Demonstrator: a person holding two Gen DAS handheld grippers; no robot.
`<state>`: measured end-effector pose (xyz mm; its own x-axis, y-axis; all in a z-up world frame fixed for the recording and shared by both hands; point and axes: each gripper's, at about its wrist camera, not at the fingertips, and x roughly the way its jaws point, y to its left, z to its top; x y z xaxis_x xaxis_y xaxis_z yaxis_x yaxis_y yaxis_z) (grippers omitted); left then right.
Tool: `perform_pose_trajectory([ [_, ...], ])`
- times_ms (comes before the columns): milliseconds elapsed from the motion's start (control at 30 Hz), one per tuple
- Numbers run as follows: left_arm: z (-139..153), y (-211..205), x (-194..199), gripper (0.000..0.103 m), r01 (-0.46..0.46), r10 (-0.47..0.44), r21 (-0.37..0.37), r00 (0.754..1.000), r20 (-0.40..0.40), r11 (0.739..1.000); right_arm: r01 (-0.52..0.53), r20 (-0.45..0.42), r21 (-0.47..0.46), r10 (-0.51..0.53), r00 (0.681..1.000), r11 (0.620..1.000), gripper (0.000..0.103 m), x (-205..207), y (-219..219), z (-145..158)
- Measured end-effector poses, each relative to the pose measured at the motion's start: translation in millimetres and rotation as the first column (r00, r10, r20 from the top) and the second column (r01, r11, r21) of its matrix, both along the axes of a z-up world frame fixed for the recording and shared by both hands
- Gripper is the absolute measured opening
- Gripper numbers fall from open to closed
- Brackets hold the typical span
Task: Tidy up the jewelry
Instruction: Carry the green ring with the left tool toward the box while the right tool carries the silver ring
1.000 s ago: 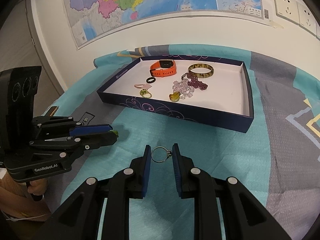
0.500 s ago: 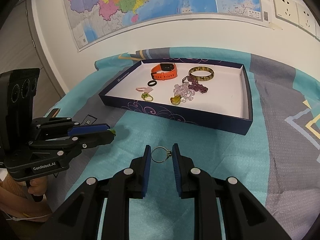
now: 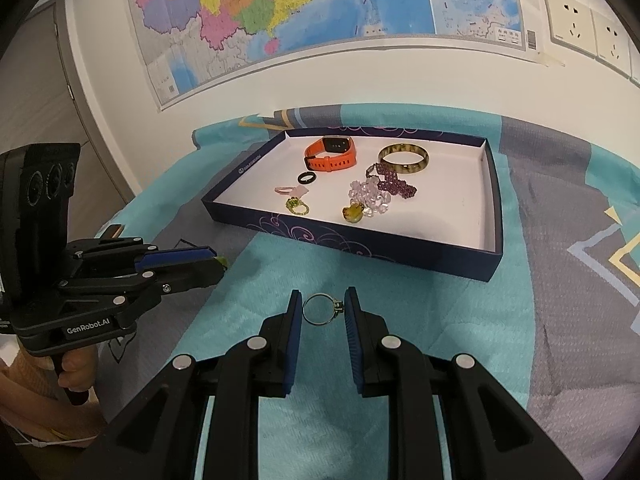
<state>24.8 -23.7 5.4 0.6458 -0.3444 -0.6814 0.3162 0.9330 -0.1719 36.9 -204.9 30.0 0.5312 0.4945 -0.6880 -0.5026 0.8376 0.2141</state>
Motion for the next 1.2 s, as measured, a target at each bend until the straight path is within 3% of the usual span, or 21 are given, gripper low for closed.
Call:
perform_pose_trajectory([
  [1200, 17, 12, 21, 0.016, -0.036, 0.037, -0.013, 0.999, 0.038, 0.999, -0.002, 0.045, 0.0, 0.002, 0.999, 1.0, 0.02, 25, 8, 15],
])
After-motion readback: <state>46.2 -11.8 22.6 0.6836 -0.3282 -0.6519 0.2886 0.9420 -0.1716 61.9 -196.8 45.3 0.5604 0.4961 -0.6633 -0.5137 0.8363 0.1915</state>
